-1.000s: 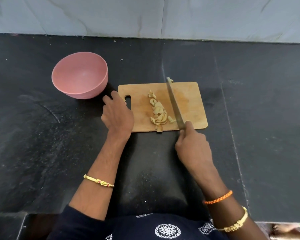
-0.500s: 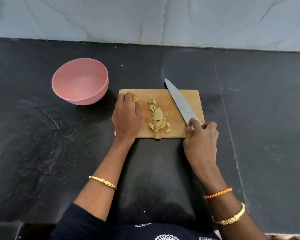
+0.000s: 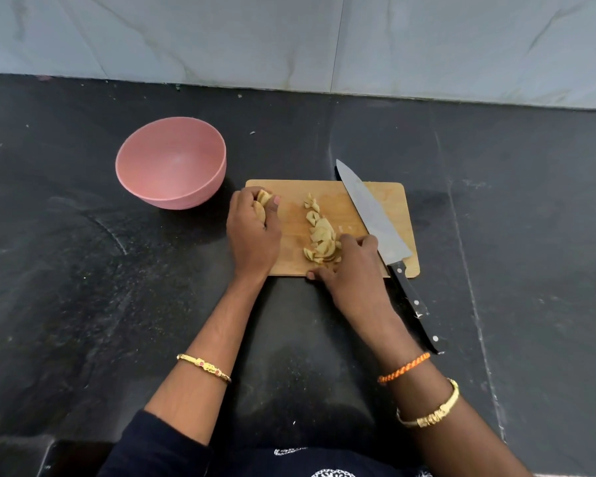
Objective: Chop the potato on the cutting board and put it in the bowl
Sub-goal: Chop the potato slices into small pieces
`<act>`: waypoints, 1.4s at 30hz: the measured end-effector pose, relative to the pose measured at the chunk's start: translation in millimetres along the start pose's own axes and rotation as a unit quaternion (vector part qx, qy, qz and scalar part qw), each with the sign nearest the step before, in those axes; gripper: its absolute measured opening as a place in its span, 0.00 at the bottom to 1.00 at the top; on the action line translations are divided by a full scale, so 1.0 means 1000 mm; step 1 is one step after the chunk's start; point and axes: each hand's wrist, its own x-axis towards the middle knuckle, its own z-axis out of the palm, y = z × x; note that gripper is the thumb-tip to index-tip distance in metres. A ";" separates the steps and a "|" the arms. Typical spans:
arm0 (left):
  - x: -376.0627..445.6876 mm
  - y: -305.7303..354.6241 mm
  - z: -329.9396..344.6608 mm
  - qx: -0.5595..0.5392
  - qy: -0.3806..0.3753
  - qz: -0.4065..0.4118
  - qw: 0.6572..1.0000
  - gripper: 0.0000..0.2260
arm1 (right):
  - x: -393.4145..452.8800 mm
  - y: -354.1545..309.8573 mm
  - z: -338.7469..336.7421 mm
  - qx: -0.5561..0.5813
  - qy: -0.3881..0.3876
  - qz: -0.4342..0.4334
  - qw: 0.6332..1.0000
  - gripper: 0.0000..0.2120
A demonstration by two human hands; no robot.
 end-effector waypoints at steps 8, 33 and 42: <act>0.000 -0.002 -0.005 -0.042 0.009 -0.021 0.999 0.06 | 0.029 -0.016 0.008 0.031 0.037 -0.023 0.999 0.24; 0.002 0.073 0.045 0.087 -0.257 -0.019 0.962 0.15 | 0.004 0.062 -0.040 0.077 0.181 0.055 0.979 0.11; -0.036 0.051 0.040 0.212 -0.213 0.177 0.937 0.10 | 0.004 0.074 -0.052 0.157 0.251 0.059 0.953 0.05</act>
